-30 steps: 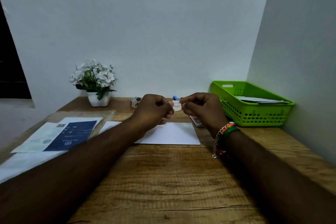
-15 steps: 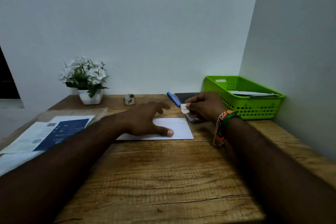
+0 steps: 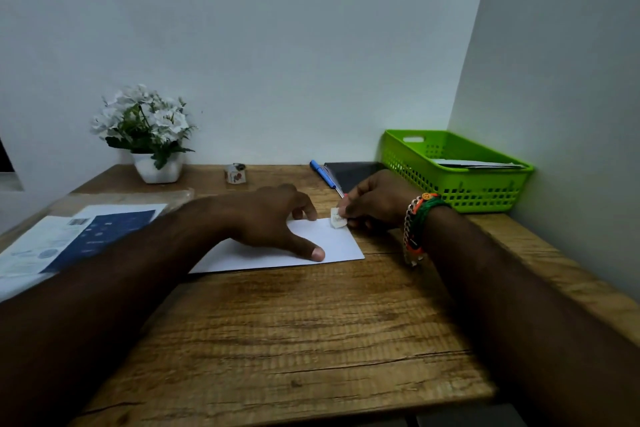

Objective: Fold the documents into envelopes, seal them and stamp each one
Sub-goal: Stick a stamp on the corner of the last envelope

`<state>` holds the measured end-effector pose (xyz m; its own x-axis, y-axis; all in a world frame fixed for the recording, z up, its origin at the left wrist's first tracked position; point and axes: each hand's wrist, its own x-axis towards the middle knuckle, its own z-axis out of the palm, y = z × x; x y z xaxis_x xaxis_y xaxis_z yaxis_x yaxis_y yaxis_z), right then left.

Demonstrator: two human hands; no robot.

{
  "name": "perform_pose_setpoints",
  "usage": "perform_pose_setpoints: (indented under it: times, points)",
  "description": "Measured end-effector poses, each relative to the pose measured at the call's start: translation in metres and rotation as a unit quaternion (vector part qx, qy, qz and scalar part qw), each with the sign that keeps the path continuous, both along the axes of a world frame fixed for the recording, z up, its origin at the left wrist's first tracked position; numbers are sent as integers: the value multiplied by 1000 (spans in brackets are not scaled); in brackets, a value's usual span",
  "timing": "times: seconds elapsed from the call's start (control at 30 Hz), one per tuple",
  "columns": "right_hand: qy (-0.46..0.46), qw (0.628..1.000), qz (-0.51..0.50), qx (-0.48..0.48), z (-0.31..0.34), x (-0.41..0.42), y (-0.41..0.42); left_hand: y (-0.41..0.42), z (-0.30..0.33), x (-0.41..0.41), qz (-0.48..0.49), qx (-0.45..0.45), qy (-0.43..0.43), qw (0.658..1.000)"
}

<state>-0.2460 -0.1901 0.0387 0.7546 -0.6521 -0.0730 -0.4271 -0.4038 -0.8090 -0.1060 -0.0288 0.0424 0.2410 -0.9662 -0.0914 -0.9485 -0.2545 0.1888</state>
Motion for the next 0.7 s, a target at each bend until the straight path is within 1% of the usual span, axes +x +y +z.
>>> perform_pose_setpoints:
  times: [0.13, 0.3, 0.47, 0.7]
  points:
    - [-4, 999, -2, -32, -5, 4, 1, -2, -3, -1, -6, -8, -2, 1000]
    - [8, 999, 8, -48, -2, 3, 5, -2, -3, -1, -10, -11, -4, 1000]
    - [23, 997, 28, -69, 1, 2, 6, -3, -4, -2, -19, -27, 12, 999]
    - [24, 995, 30, -89, 0, 3, 4, -3, -4, -4, -32, -13, 8, 999]
